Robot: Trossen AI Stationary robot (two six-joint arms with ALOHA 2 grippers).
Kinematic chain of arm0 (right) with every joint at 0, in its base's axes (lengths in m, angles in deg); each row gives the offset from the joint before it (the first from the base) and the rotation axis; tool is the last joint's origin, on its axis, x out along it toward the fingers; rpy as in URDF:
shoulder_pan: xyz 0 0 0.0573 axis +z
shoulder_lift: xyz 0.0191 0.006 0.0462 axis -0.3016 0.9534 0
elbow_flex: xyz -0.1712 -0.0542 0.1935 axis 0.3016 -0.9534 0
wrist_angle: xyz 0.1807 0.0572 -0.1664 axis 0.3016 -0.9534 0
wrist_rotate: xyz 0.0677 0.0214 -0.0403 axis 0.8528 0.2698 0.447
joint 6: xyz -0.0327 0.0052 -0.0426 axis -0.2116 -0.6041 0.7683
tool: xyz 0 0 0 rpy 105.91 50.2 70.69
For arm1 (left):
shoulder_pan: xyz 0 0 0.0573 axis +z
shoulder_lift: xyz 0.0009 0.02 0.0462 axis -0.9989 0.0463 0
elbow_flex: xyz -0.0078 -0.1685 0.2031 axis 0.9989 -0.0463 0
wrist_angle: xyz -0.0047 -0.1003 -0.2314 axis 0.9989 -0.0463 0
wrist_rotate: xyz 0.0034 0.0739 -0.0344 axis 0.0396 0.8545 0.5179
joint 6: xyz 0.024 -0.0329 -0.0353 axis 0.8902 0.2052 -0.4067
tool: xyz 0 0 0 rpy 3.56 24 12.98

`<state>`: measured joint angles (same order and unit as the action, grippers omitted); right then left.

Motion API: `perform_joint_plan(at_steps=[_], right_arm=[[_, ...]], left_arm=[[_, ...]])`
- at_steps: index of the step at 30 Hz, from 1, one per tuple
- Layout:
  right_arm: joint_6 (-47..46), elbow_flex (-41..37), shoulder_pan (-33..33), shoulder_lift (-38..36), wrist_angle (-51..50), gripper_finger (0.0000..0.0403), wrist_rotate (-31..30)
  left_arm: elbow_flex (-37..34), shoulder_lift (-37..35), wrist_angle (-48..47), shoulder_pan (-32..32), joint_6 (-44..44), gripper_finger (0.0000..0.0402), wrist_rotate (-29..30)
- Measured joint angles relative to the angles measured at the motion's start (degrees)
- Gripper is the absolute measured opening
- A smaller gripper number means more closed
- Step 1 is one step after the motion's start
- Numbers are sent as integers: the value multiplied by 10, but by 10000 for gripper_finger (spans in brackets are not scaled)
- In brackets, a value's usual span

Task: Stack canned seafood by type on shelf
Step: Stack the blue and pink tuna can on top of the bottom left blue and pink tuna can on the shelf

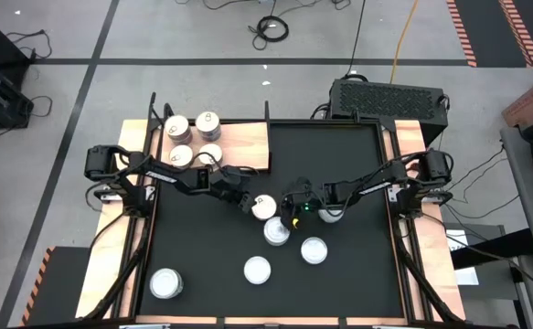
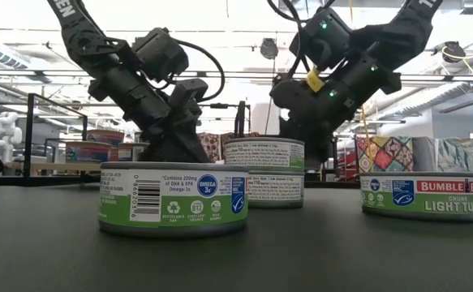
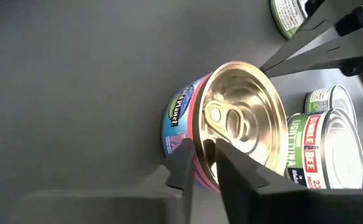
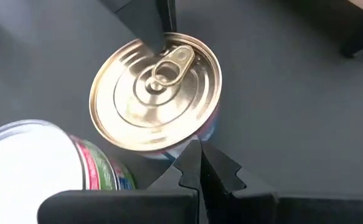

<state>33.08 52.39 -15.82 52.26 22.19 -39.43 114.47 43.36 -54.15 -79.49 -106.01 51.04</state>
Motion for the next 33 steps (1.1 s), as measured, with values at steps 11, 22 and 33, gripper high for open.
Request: perform_joint_plan(at_steps=[11,22,33], right_arm=[[26,0,-1,-92,-77,0,-5],[38,0,18,-121,-136,0,-49],[38,0,17,-121,-141,0,-50]], left_arm=[[1,0,9,32,10,3,-38],[41,0,-7,35,15,1,-70],[110,-16,-128,37,69,0,-72]])
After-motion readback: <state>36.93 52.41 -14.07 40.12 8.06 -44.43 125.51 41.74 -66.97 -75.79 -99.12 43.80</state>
